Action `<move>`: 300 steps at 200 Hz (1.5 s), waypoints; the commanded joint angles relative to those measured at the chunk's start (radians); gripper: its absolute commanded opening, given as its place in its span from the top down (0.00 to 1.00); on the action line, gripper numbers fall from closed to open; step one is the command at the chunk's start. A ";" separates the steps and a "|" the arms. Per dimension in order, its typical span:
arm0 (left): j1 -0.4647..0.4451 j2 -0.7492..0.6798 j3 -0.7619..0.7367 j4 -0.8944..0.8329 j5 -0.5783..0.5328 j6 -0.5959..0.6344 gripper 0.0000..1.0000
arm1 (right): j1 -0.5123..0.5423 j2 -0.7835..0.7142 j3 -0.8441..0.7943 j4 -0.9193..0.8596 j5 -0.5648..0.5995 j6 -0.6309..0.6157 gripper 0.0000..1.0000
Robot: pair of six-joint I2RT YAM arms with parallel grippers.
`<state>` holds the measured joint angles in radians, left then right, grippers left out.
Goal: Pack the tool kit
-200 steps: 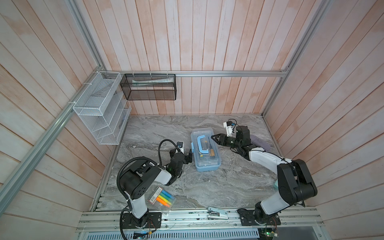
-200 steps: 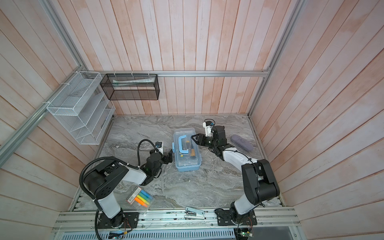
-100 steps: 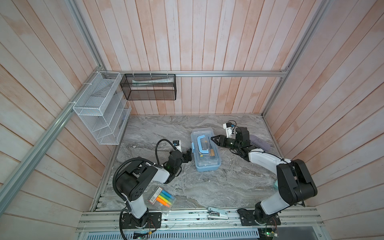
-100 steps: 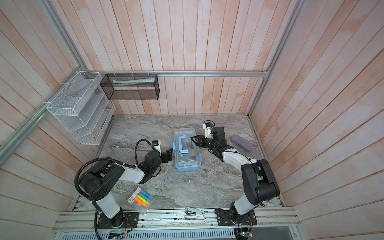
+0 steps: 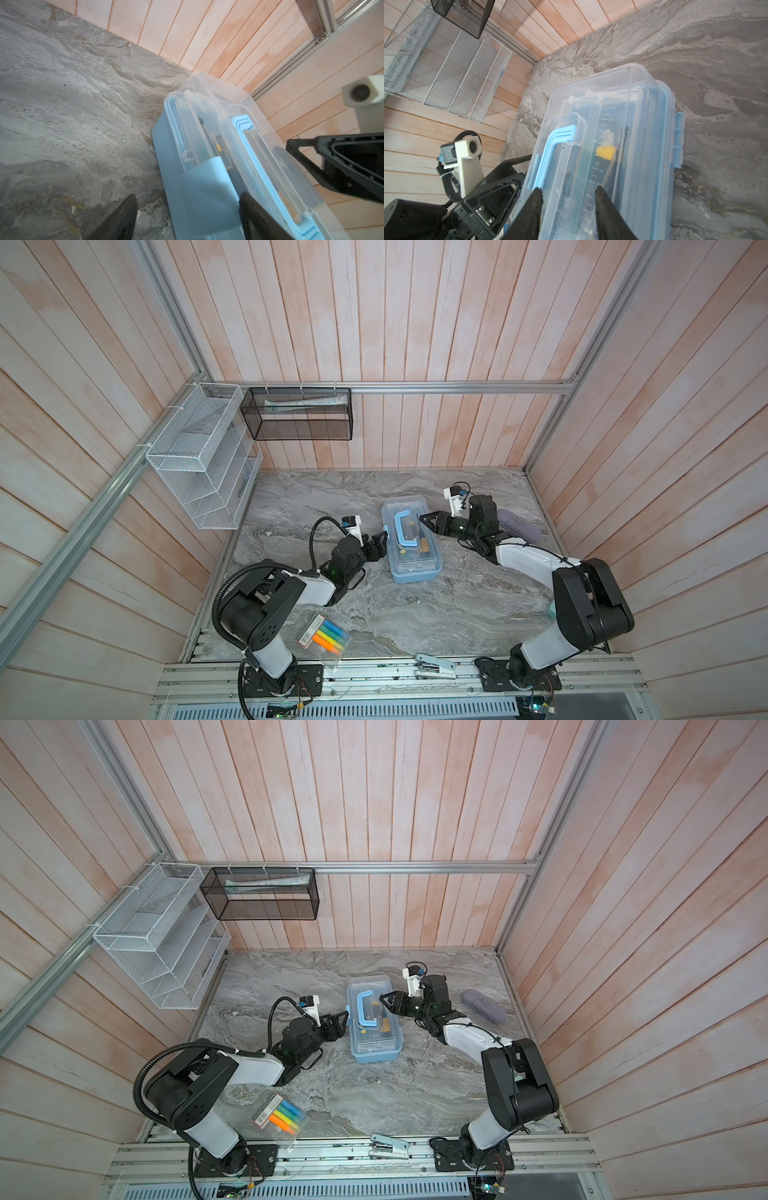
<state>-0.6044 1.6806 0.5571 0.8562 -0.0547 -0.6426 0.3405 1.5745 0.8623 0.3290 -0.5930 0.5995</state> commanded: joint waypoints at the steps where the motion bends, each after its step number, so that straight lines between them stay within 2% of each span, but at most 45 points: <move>1: 0.000 0.021 -0.015 0.063 0.045 -0.048 0.28 | 0.008 0.016 -0.013 0.013 0.001 0.003 0.58; 54: 0.009 0.034 -0.012 0.082 0.070 -0.043 0.36 | 0.012 0.022 -0.009 0.005 0.006 0.002 0.58; 143: 0.094 0.094 -0.008 0.161 0.273 -0.127 0.38 | 0.019 0.046 0.011 -0.012 0.004 -0.007 0.59; 176: 0.100 0.099 -0.005 0.187 0.317 -0.146 0.44 | 0.021 0.050 0.017 -0.009 0.005 -0.010 0.59; 258: 0.103 0.064 0.011 0.144 0.352 -0.138 0.45 | 0.035 0.068 0.033 -0.030 0.002 -0.017 0.60; 300: 0.137 0.054 -0.004 0.145 0.358 -0.166 0.43 | 0.035 0.073 0.038 -0.032 0.007 -0.015 0.63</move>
<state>-0.4953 1.7573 0.5480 0.9878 0.2817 -0.7944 0.3672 1.6165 0.8871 0.3466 -0.5926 0.5980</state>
